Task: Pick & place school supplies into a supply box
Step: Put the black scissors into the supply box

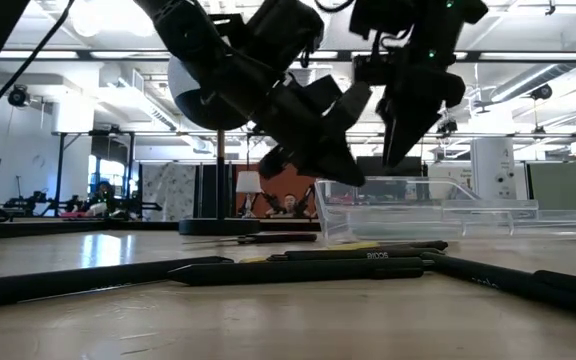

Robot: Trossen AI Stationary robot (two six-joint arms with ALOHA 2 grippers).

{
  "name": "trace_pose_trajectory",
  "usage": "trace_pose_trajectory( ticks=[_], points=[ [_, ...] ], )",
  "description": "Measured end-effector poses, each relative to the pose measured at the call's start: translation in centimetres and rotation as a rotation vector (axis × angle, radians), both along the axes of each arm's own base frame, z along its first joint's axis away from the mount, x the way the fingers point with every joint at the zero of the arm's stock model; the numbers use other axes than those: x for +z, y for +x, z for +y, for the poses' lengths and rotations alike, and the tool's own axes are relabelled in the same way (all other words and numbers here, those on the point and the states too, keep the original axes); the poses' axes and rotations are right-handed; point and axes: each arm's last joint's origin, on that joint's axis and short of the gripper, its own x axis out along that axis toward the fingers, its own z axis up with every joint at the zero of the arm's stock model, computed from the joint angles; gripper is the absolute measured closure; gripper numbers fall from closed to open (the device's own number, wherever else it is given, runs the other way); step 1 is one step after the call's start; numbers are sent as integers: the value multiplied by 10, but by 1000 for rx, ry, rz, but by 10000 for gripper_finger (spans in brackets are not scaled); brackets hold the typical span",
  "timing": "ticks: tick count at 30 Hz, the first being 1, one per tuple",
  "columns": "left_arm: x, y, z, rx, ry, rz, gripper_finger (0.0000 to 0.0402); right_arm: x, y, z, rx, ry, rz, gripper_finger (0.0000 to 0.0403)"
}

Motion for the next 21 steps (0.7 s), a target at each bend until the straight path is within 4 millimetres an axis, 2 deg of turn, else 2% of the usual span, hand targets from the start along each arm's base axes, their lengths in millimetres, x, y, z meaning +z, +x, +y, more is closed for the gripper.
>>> trace_pose_trajectory(
  ticks=[3,7,12,15,21],
  points=[
    [3,-10,-3,3,-5,22,395,9,-12,-2,-42,-32,-38,243],
    [6,-27,-3,109,-15,81,395,17,-32,-8,-125,-43,-87,243],
    [5,-42,-2,153,-34,197,390,16,-55,-11,-193,-25,-126,243],
    [2,-47,-3,151,-70,279,361,14,-63,-10,-213,-17,-144,243],
    [0,-53,-2,239,-165,317,273,5,-71,-10,-236,-24,-138,243]
  ],
)
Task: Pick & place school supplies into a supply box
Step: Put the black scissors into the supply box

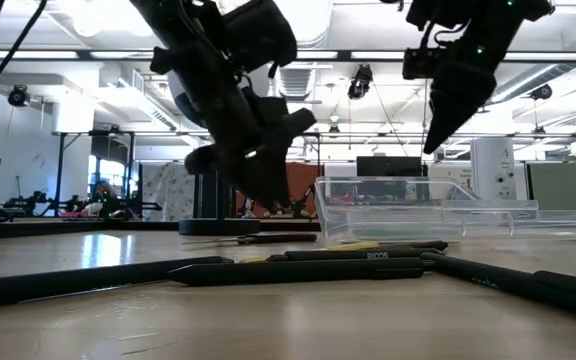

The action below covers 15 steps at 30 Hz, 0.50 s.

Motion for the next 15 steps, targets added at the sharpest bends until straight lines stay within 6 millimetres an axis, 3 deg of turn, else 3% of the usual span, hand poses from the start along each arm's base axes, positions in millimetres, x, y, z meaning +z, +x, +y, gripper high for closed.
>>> trace_pose_trajectory(
  ticks=[6,15],
  points=[
    [-6,-12,5,124,-75,92,225,-5,-1,0,-3,2,8,243],
    [1,-13,4,119,-76,67,220,-4,-1,0,29,-13,16,243]
  ],
)
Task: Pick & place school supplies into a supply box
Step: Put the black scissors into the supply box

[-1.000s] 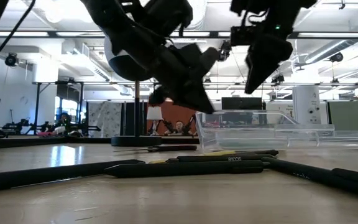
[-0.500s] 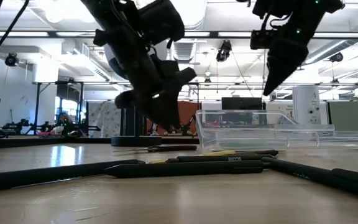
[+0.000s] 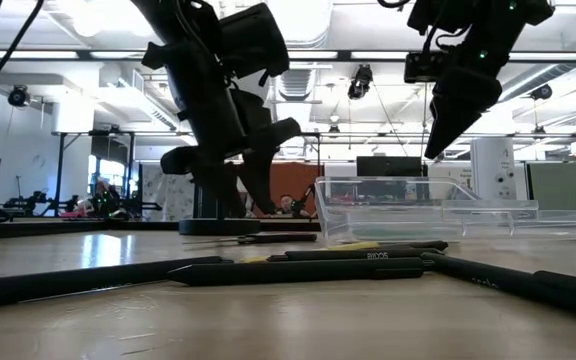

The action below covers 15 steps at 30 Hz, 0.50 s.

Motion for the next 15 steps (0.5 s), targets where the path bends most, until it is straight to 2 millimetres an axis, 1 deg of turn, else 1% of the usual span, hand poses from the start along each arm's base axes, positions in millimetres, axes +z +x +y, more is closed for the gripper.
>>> trace_pose_trajectory(
  ticks=[9,12,15],
  points=[
    [5,2,2,0,-9,-17,220,0,0,0,-4,2,-1,243],
    [5,3,10,-1,-62,-24,220,0,0,0,-4,2,-2,243],
    [5,3,21,25,-69,-25,220,1,0,0,-4,2,-2,243]
  ],
)
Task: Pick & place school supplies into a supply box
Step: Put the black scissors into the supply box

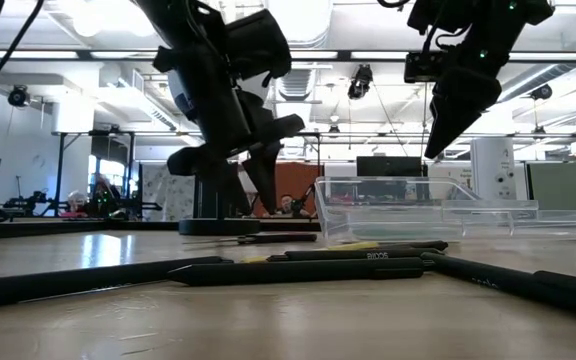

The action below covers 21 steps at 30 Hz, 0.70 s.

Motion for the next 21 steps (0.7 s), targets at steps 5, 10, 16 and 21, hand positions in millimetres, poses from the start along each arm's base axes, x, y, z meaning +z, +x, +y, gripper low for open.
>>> trace_pose_trajectory(
  ticks=[5,10,16,21],
  points=[
    [1,0,17,40,3,-3,220,0,0,0,0,0,1,243],
    [2,-1,33,38,28,-2,222,0,0,0,-20,10,-6,243],
    [-5,0,50,28,58,15,222,0,0,0,-24,12,-8,243],
    [-19,4,54,28,58,43,222,0,0,0,-45,22,-15,243]
  ],
)
